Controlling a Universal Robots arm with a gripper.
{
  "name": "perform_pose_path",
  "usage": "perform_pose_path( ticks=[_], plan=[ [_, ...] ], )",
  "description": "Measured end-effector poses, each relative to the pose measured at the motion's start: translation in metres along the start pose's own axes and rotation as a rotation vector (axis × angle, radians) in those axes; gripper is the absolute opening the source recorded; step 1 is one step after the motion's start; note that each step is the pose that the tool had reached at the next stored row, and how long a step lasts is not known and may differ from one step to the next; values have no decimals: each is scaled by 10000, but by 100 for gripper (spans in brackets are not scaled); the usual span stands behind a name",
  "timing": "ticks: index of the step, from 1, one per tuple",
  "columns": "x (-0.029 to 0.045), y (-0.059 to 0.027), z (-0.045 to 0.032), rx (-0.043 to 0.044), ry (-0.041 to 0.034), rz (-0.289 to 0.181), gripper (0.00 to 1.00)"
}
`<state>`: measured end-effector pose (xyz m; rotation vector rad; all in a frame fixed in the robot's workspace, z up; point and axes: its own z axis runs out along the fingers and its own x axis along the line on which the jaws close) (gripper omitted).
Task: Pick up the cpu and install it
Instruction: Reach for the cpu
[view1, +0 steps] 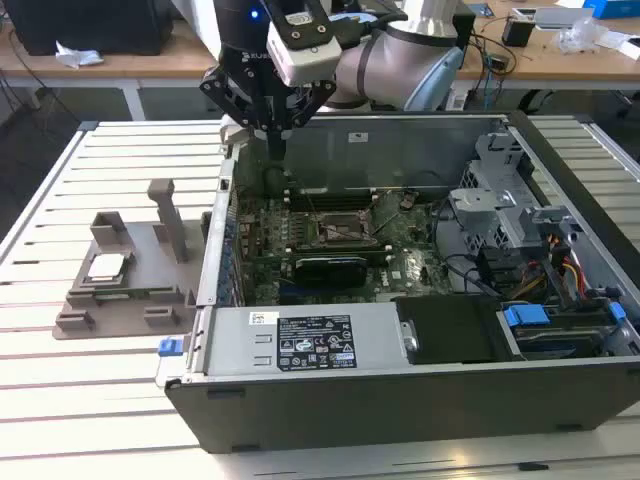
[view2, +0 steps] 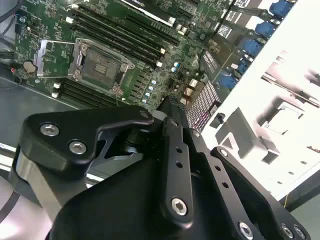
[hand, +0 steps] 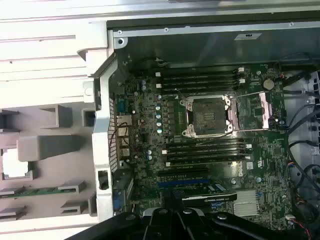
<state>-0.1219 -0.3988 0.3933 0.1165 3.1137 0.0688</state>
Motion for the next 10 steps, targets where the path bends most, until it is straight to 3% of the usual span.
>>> perform_pose_path(
  ticks=[1,2,5,10],
  plan=[
    [48,-4,-2,1,0,1,11],
    [164,-12,-4,0,0,-1,11],
    [256,-19,-7,0,0,0,11],
    [349,-26,-9,0,0,0,11]
  ],
)
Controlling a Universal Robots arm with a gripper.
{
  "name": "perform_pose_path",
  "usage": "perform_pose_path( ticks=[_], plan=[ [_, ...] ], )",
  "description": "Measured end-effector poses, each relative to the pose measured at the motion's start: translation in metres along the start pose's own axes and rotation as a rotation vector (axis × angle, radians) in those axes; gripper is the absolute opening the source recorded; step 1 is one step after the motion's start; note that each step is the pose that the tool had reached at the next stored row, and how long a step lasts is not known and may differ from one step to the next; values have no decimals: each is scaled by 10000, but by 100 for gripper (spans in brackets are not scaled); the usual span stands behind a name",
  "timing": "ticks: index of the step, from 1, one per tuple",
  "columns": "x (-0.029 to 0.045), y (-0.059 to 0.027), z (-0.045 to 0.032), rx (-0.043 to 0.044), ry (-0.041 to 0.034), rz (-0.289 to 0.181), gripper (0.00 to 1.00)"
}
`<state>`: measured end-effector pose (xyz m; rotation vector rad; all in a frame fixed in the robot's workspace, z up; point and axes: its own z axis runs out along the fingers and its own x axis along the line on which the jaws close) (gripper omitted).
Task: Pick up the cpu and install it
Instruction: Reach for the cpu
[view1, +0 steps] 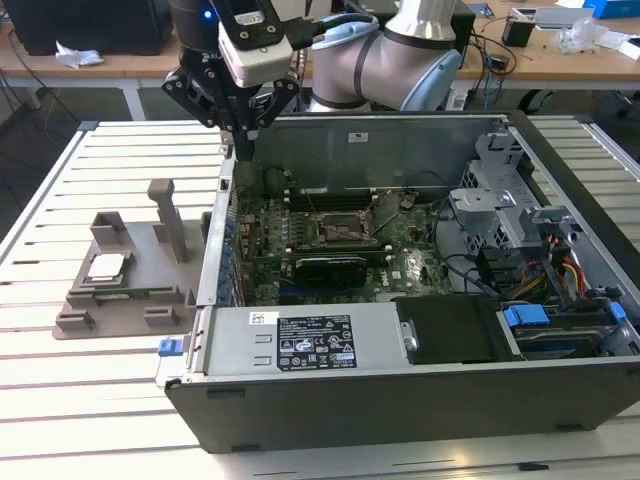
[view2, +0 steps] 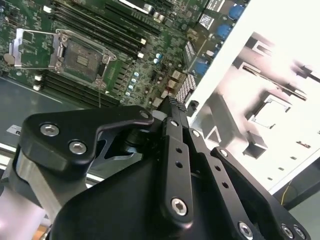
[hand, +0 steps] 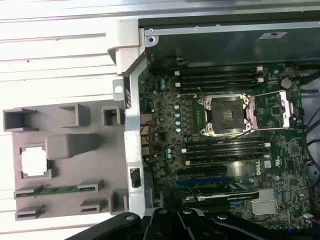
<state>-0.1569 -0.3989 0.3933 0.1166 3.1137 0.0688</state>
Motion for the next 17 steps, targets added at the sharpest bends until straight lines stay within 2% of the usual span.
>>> perform_pose_path(
  ticks=[3,7,9,17],
  plan=[
    [59,-4,-1,-1,0,0,11],
    [247,-18,-6,-1,0,1,11],
    [311,-23,-8,-1,0,-1,11],
    [508,-37,-12,0,-1,-1,11]
  ],
)
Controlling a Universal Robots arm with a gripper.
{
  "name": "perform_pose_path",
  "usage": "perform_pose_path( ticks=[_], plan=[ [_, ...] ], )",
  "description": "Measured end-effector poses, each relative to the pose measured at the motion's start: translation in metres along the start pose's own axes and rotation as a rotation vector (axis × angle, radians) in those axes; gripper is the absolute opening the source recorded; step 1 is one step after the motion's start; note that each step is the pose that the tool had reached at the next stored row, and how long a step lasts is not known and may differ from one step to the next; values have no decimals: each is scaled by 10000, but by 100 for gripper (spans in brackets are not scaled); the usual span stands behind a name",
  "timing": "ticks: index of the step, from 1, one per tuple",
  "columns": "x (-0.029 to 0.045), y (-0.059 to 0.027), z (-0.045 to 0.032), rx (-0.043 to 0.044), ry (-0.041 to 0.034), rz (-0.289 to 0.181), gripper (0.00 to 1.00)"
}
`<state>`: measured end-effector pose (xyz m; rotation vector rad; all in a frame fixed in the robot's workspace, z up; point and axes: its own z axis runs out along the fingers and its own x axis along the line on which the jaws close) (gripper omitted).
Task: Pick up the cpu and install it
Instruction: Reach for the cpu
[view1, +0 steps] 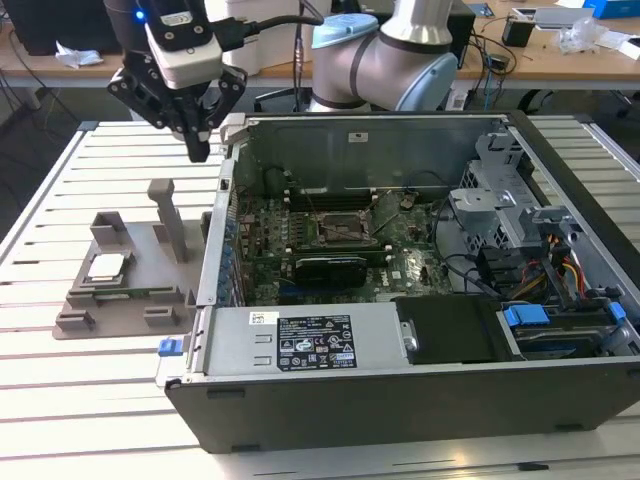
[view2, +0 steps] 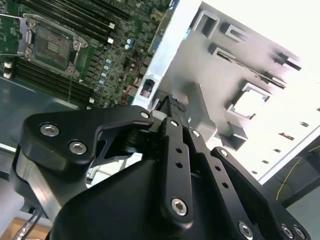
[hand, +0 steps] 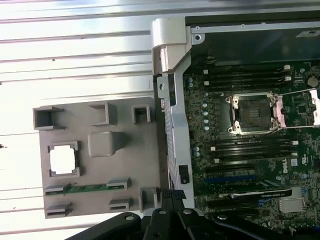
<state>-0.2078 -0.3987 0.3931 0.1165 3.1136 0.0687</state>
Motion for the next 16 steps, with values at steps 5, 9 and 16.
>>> perform_pose_path(
  ticks=[5,9,16],
  plan=[
    [109,-8,-3,0,0,1,11],
    [229,-17,-6,0,0,1,11],
    [427,2,-9,4,-1,1,11]
  ],
)
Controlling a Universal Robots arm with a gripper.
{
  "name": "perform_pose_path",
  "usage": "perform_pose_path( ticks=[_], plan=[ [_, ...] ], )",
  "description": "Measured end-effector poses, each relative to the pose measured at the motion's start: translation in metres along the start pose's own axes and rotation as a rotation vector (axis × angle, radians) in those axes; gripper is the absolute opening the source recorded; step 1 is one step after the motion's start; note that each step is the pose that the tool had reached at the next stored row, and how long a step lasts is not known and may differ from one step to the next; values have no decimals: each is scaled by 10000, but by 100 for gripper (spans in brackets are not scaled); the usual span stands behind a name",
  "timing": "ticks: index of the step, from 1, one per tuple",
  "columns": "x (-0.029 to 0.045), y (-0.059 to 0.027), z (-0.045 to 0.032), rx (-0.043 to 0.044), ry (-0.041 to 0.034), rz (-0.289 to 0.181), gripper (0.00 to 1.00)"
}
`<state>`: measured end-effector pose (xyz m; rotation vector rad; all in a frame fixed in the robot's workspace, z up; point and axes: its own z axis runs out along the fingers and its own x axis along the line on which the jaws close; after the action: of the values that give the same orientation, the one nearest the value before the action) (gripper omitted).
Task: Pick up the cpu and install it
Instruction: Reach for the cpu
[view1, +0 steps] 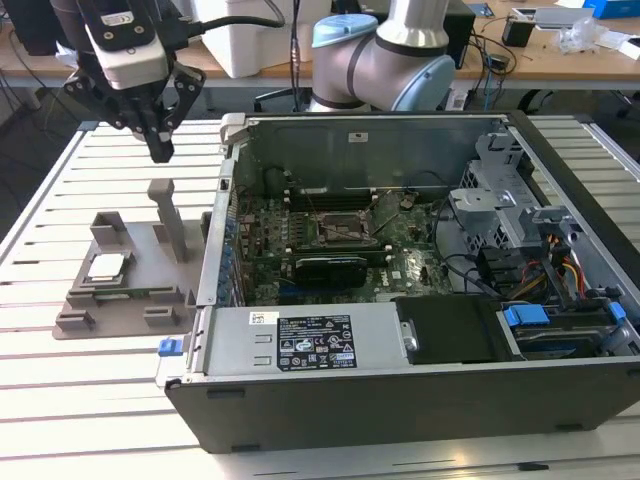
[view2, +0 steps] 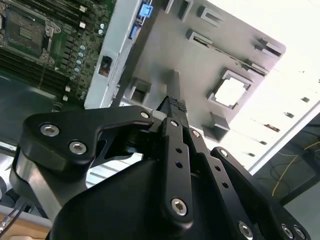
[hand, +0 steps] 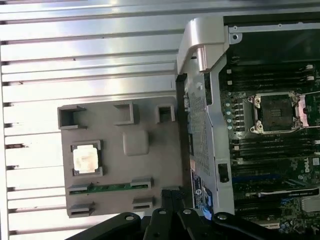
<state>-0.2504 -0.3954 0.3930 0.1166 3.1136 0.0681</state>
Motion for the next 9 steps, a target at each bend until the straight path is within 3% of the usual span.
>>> perform_pose_path(
  ticks=[9],
  plan=[
    [374,82,7,31,-2,0,11]
  ],
)
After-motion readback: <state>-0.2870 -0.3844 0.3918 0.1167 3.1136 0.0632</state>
